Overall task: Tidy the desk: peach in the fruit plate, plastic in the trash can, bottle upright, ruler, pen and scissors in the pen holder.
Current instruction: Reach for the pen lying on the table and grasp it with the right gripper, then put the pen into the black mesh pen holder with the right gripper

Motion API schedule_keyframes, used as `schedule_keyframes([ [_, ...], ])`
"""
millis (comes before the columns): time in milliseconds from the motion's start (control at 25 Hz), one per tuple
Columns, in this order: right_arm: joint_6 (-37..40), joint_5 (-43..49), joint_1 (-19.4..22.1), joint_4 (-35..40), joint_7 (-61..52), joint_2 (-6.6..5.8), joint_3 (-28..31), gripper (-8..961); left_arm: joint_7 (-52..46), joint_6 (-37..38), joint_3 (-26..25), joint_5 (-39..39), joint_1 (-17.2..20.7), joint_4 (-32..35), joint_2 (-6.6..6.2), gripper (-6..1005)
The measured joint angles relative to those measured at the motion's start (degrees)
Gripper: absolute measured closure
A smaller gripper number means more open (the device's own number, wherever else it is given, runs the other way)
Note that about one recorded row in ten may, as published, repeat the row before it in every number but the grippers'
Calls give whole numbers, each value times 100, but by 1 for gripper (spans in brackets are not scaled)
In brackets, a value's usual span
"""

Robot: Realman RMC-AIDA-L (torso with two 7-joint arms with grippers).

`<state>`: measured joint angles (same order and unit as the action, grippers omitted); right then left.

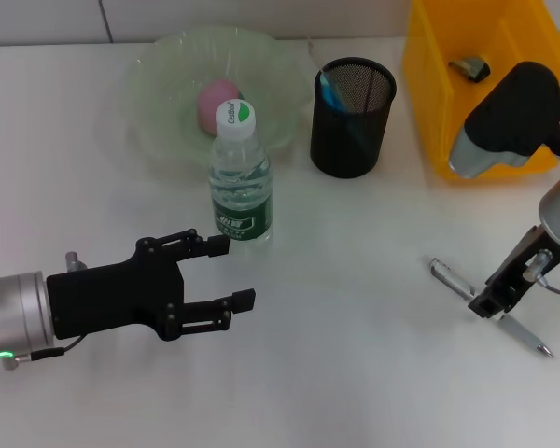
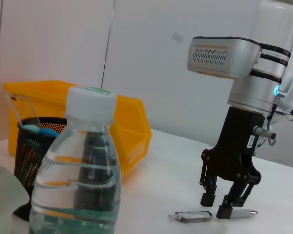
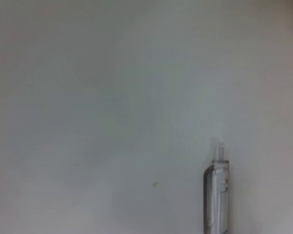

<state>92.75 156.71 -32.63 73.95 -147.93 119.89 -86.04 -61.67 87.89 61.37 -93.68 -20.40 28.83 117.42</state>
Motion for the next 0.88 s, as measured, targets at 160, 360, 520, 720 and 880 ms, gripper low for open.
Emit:
schedule_keyframes([
  [160, -119, 6, 3, -71, -14, 0, -105, 587, 4, -52, 11, -2, 1, -5, 2, 197],
  [360, -238, 10, 7, -106, -20, 0, -190, 642, 6, -74, 13, -2, 1, -2, 3, 197],
  [520, -330, 15, 11, -154, -23, -1, -265, 647, 6, -89, 12, -1, 0, -1, 8, 197],
  [720, -398, 15, 16, -169, -25, -1, -332, 653, 6, -95, -12, -1, 1, 0, 6, 197],
  [880, -413, -1, 44, -99, -8, 0, -278, 725, 6, -96, -28, -1, 1, 0, -4, 197],
])
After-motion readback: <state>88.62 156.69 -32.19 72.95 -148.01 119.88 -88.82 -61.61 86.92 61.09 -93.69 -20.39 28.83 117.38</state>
